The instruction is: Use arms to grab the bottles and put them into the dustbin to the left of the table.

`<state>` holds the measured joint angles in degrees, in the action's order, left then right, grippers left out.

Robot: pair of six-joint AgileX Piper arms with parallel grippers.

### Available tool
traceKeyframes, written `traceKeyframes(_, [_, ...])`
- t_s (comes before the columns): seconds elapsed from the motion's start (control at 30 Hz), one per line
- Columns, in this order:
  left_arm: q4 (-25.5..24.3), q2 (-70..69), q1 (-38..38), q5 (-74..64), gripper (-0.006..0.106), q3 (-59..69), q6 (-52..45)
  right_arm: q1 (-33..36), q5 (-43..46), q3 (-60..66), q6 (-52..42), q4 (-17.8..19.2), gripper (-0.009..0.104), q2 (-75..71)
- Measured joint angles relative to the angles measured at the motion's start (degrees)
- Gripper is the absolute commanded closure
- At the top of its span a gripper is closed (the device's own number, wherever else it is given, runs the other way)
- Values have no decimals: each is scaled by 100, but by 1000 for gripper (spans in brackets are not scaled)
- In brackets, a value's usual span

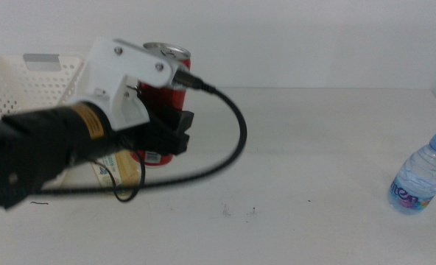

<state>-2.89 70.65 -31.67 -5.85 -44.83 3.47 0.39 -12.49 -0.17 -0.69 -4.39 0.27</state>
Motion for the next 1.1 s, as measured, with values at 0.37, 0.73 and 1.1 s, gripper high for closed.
traceKeyframes(0.37, [150,0,854,-2672,66,-1938,-60,0,0,0,0,0,10,0])
traceKeyframes(0.73, [591,136,3018,-4680,66,-3264,-887,0,0,0,0,0,10,0])
traceKeyframes(1.1, [2218,598,4015,-5860,66,-3508,-2528,0,0,0,0,0,10,0])
